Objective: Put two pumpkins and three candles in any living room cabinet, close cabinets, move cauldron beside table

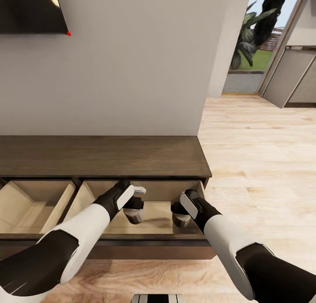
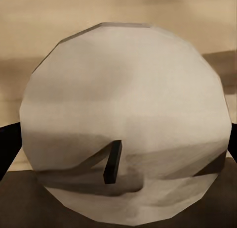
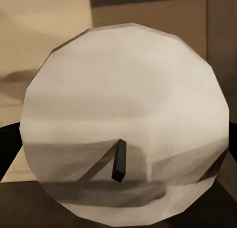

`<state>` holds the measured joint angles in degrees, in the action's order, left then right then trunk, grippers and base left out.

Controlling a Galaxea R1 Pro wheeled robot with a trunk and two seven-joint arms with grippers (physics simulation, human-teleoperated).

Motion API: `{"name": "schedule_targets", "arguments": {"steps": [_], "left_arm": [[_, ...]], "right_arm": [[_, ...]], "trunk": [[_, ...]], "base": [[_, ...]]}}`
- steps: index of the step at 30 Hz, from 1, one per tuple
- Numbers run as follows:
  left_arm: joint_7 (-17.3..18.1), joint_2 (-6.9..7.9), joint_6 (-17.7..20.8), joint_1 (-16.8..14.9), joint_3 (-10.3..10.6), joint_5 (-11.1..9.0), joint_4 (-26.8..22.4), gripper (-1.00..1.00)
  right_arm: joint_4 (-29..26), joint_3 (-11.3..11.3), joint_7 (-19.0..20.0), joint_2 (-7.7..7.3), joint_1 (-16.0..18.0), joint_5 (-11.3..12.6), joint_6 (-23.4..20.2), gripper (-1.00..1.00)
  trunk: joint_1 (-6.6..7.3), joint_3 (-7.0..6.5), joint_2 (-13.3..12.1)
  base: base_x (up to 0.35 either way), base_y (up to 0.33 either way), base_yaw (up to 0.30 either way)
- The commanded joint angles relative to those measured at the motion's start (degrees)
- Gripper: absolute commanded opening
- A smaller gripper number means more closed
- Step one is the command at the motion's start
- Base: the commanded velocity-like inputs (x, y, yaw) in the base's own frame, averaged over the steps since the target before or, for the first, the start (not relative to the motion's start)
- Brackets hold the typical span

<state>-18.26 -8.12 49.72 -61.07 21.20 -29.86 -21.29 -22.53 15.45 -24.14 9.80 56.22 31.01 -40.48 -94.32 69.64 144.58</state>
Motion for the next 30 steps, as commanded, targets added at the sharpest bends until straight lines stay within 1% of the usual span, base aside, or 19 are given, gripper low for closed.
{"name": "schedule_targets", "arguments": {"steps": [1,6,9,13,18,21,25,30], "left_arm": [[-0.5,0.00,0.2,0.1,0.4,-0.5,-0.1,-1.00],[-0.4,-0.05,0.2,0.2,0.4,-0.5,-0.1,-1.00],[-0.4,-0.08,0.2,0.3,0.4,-0.5,-0.1,-1.00],[-0.3,-0.12,0.1,0.3,0.4,-0.5,-0.2,-1.00],[-0.3,-0.14,0.1,0.3,0.4,-0.5,-0.2,-1.00],[-0.2,-0.12,0.1,0.3,0.4,-0.5,-0.2,-1.00],[-0.2,-0.07,0.1,0.3,0.4,-0.5,-0.2,-1.00],[-0.2,-0.06,0.1,0.3,0.4,-0.5,-0.2,-1.00]], "right_arm": [[-0.1,0.5,-0.6,-0.04,0.0,0.6,-0.1,-1.00],[-0.1,0.5,-0.6,-0.04,0.0,0.6,-0.1,-1.00],[-0.1,0.6,-0.6,-0.04,0.0,0.6,-0.1,-1.00],[-0.1,0.7,-0.6,-0.04,0.0,0.5,0.1,-1.00],[0.0,0.7,-0.6,-0.04,0.0,0.5,2.3,-1.00],[0.0,0.7,-0.6,-0.04,0.0,0.5,2.7,-1.00],[0.0,0.9,-0.6,-0.04,0.0,0.5,2.9,-1.00],[0.1,2.9,-0.6,-0.04,0.0,0.5,3.2,-1.00]], "trunk": [[0.01,0.05,0.0],[0.01,0.05,0.0],[-0.07,0.71,0.1],[-0.07,0.71,0.1],[-0.07,0.71,0.1],[-0.14,1.38,0.1],[-0.14,1.38,0.1],[-0.14,1.38,0.1]], "base": [[0.000,0.000,0.000],[0.000,0.000,0.000],[0.000,0.000,0.000],[0.000,0.000,0.000],[0.000,0.000,0.000],[0.000,0.000,0.000],[0.000,0.000,0.000],[0.000,0.000,0.000]]}}
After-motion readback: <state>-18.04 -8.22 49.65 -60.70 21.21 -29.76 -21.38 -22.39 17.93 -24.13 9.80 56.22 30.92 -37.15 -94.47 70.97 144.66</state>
